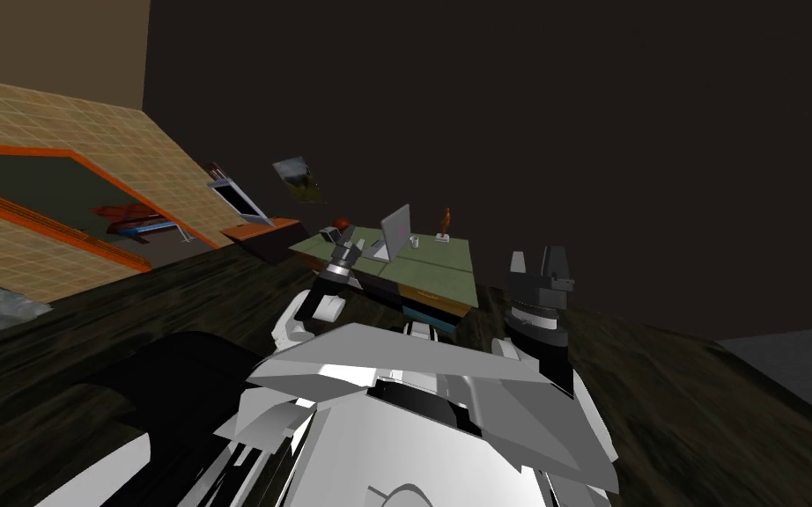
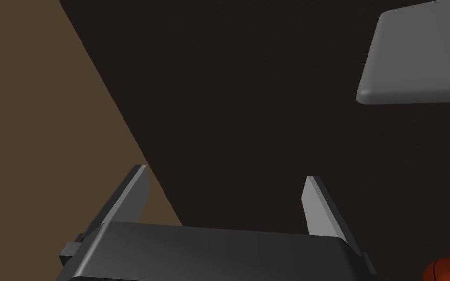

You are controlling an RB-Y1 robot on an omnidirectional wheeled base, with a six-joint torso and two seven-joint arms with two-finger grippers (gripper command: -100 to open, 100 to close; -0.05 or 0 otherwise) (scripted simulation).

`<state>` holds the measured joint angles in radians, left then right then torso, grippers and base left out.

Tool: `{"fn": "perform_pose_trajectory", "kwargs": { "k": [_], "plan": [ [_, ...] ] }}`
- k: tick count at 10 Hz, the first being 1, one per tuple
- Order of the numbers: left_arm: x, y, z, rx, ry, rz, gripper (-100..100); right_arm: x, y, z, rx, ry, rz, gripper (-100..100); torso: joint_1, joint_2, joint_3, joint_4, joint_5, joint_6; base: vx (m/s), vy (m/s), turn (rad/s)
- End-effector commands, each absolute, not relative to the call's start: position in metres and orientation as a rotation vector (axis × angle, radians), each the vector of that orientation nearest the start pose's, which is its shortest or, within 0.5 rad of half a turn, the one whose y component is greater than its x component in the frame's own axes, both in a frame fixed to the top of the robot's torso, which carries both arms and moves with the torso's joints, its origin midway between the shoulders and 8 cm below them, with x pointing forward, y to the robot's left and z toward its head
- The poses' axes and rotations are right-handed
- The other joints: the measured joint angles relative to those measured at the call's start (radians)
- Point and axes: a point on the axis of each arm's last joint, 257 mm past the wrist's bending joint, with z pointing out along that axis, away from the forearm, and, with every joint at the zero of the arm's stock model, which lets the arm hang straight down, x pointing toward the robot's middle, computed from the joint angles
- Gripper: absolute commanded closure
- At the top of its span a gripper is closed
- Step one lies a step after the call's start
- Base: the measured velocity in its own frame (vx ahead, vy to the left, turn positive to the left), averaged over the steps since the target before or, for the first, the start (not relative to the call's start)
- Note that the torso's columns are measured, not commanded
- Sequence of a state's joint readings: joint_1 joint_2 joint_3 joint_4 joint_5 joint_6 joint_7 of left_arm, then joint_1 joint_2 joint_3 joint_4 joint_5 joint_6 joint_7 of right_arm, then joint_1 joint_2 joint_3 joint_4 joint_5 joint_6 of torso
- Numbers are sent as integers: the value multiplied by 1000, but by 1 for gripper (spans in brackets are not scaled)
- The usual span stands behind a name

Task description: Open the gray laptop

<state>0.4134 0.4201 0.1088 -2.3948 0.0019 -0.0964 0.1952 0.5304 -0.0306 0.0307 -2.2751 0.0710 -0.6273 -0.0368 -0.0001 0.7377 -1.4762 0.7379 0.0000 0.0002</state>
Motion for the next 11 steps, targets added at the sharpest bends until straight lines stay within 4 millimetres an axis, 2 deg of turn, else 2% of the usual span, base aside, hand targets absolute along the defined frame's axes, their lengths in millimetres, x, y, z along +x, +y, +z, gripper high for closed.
{"fn": "perform_pose_trajectory", "kwargs": {
  "k": [1, 6, 11],
  "plan": [
    [398, 281, 22, -637, 1070, -1242, -100, 323, -255, 34, 530, 610, 1341, 0, 0, 0, 0, 0, 0, -1, 18, 11, -145],
    [409, 292, 9, -688, 1140, -1190, -100, 323, -255, 34, 530, 610, 1341, 0, 0, 0, 0, 0, 0, 0, 15, 13, -96],
    [423, 313, -10, -758, 1233, -1099, -100, 323, -255, 34, 530, 610, 1341, 0, 0, 0, 0, 0, 0, -1, 14, 13, -101]
  ]
}}
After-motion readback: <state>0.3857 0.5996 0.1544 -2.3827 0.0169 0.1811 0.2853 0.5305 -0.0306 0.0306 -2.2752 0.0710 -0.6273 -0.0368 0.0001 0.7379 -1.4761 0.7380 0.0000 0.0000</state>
